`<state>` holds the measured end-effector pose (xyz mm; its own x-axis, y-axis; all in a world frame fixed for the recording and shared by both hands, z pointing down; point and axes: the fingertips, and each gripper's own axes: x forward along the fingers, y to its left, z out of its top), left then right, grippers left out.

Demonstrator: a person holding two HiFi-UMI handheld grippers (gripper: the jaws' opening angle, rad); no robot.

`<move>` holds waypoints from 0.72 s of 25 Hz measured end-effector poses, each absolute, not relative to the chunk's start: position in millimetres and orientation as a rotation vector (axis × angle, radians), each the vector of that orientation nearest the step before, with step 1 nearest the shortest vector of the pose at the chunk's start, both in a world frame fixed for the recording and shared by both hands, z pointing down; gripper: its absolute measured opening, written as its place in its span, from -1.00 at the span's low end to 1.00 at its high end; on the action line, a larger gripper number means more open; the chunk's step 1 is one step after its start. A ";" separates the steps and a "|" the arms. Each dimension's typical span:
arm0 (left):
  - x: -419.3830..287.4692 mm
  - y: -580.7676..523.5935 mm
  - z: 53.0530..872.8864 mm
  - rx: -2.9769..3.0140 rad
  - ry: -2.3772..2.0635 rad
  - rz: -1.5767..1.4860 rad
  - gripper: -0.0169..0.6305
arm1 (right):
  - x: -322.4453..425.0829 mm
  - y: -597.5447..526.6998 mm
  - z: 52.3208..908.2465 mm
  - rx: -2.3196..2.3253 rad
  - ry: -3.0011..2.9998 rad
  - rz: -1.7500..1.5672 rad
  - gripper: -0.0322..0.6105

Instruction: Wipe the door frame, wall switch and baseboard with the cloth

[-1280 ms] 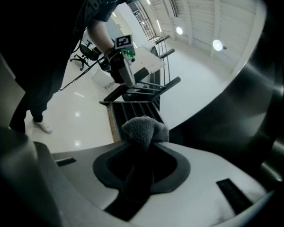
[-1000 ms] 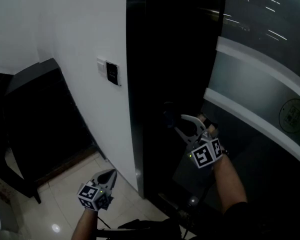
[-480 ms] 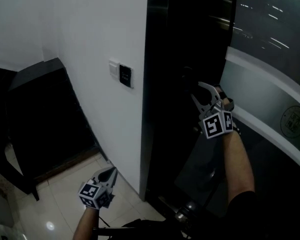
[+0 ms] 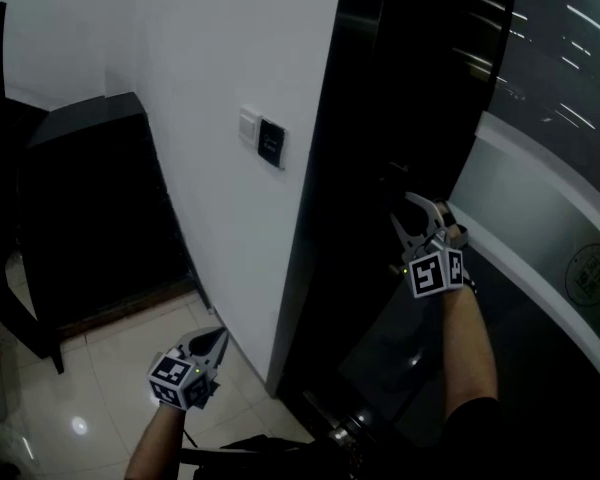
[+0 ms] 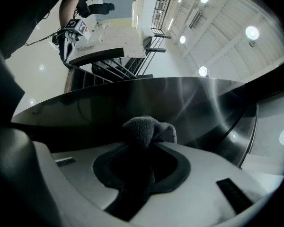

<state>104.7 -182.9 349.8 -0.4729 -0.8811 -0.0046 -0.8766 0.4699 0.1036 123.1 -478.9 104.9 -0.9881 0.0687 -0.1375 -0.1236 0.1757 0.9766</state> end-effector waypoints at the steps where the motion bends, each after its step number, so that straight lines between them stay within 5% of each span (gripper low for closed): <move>1: 104.9 -183.8 349.0 1.587 -2.653 -0.147 -0.94 | 122.7 -479.3 108.1 -0.054 2.290 1.927 -0.64; 18: 117.4 -201.1 357.6 1.593 -2.617 -0.123 -0.94 | 121.7 -486.9 183.5 0.044 2.394 1.909 -0.64</move>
<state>117.4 -201.1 357.6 -0.4584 -0.8885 0.0226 -0.8824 0.4580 0.1075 121.7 -486.9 183.5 -0.9965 0.0714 -0.0437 -0.0267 0.2235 0.9743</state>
